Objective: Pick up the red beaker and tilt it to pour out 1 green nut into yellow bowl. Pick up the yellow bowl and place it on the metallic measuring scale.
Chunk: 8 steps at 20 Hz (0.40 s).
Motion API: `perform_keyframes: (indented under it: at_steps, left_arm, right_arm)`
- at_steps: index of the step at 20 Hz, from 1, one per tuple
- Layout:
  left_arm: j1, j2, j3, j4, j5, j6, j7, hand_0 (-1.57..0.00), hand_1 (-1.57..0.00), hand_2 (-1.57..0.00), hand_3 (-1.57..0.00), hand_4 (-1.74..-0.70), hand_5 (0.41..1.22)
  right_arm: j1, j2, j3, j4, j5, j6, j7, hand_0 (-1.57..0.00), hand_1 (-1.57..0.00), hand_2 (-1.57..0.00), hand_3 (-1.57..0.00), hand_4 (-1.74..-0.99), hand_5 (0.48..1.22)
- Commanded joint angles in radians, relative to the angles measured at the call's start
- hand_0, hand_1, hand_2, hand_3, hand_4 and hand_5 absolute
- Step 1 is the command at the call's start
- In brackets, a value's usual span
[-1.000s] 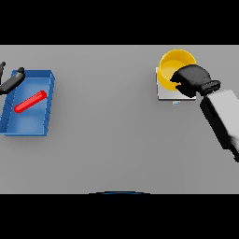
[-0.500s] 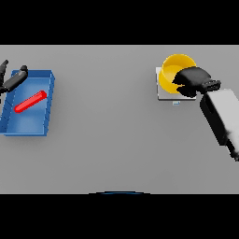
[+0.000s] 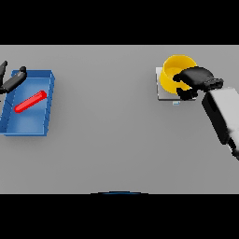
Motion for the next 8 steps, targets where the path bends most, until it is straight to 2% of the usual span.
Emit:
perform_keyframes:
  at_steps: [1,3,5,8]
  left_arm:
    - [-0.002,-0.001,0.004,0.006,0.003,0.004,0.000,0.00,0.00,0.00,0.00,-0.72,0.705]
    - [-0.011,-0.003,0.003,0.003,0.004,0.002,0.007,0.00,0.00,0.00,0.00,-0.72,0.700]
    - [-0.003,0.009,0.005,0.019,0.003,0.005,-0.018,0.00,0.00,0.00,0.00,-0.72,0.697]
    - [-0.014,0.000,0.007,0.017,0.003,0.010,-0.009,0.00,0.00,0.00,0.00,-0.72,0.693]
  right_arm:
    - [0.006,-0.007,0.009,-0.009,0.004,0.000,-0.023,-0.19,-0.30,-0.45,-0.49,-1.485,0.859]
    - [0.004,0.003,0.014,-0.008,0.006,0.008,-0.013,-0.12,-0.19,-0.31,-0.41,-1.456,0.827]
    - [0.002,0.000,0.011,-0.006,0.006,0.024,0.012,-0.08,-0.12,-0.20,-0.35,-1.431,0.799]
    - [0.017,-0.009,0.005,-0.019,-0.002,0.036,0.023,-0.04,-0.06,-0.10,-0.27,-1.410,0.759]
